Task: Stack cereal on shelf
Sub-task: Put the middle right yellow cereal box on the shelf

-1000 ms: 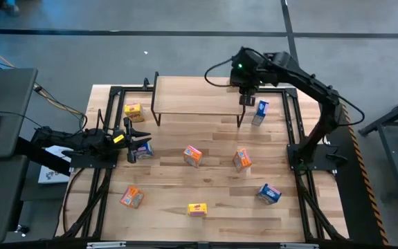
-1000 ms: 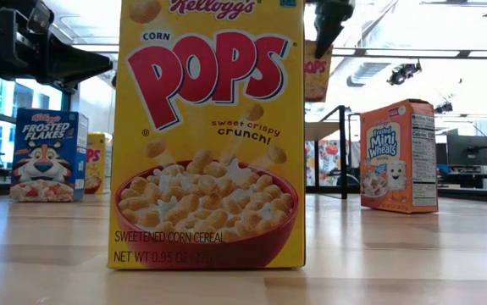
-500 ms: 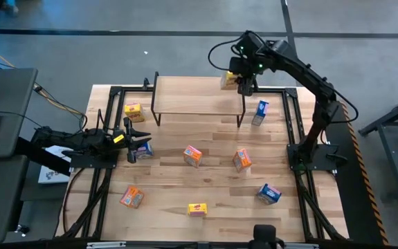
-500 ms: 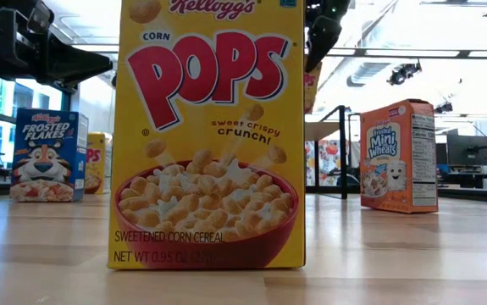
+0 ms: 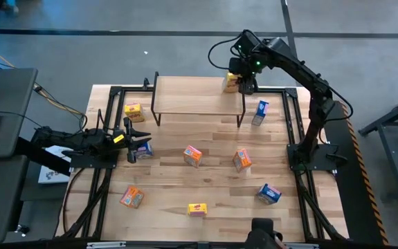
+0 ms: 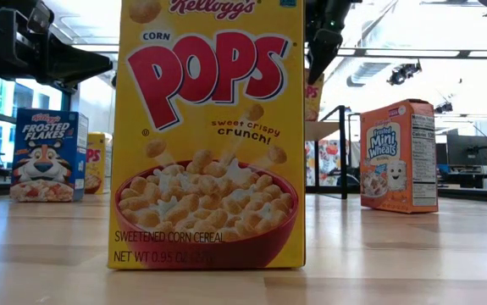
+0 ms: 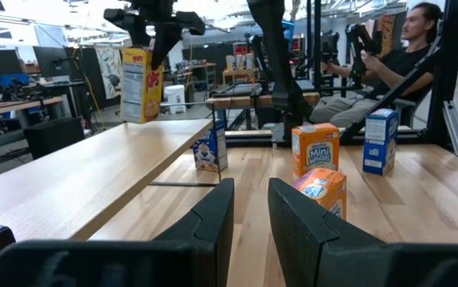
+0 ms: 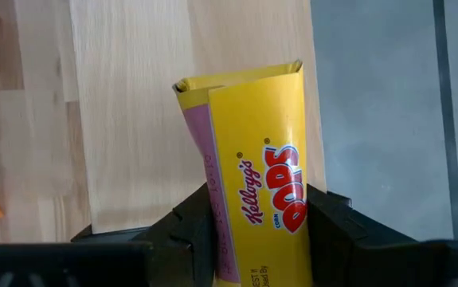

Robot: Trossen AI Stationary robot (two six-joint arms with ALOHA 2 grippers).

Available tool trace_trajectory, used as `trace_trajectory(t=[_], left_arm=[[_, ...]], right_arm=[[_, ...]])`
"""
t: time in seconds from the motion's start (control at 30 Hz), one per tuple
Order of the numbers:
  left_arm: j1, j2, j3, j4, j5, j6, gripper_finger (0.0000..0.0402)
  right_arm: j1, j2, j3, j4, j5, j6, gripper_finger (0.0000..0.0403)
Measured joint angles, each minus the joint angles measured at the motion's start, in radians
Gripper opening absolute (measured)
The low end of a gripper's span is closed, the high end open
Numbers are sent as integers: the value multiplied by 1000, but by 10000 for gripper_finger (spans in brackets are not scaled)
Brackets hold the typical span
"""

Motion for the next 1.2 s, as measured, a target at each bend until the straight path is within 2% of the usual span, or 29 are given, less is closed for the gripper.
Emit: trace_trajectory(t=[0.87, 1.2], left_arm=[[0, 0, 0, 0, 0, -1, 72], [0, 0, 0, 0, 0, -1, 72]], right_arm=[[-1, 0, -23, 15, 14, 2, 134], [-1, 0, -23, 46, 28, 25, 191]])
